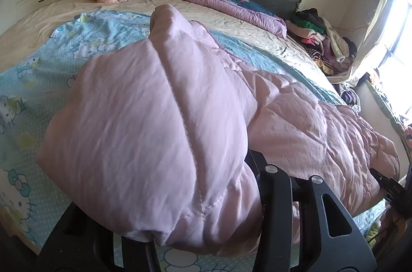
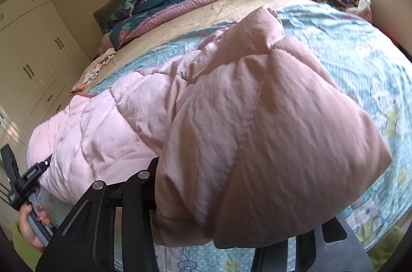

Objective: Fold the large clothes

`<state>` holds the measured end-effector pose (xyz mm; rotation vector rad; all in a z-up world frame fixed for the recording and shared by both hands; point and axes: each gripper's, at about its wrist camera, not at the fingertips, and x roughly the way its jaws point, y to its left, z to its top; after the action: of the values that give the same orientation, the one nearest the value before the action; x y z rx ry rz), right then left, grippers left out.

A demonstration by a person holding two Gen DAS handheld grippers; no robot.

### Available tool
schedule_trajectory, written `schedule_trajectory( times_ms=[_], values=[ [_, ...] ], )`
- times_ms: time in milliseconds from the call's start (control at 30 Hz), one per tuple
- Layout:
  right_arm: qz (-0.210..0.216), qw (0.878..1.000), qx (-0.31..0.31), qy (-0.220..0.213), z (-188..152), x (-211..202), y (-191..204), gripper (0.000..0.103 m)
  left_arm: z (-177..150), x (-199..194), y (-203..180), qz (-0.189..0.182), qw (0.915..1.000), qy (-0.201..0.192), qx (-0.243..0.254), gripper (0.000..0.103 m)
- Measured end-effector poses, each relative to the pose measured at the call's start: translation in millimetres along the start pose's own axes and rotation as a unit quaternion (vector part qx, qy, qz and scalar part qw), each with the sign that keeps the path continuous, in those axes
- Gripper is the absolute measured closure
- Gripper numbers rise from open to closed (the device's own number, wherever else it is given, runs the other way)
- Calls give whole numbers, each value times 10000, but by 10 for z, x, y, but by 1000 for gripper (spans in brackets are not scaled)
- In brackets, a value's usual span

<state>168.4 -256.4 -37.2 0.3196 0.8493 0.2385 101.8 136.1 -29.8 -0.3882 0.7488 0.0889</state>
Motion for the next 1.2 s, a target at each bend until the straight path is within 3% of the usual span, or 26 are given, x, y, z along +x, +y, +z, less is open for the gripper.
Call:
schedule_trajectory(
  times_ms=[867,933,1067,1200],
  values=[
    [-53,9996,198,190,-76,239,-92,56,15,183,29,15,9997,117,-221,60],
    [-27,9993,321,205,-87,230,-118,51,14,180,29,13,9997,128,-227,60],
    [14,9975,649,284,-138,175,-216,22,3,176,47,-6,9995,165,-267,60],
    [-4,9971,705,269,-170,64,-253,15,-7,172,62,-16,9994,188,-299,58]
  ],
)
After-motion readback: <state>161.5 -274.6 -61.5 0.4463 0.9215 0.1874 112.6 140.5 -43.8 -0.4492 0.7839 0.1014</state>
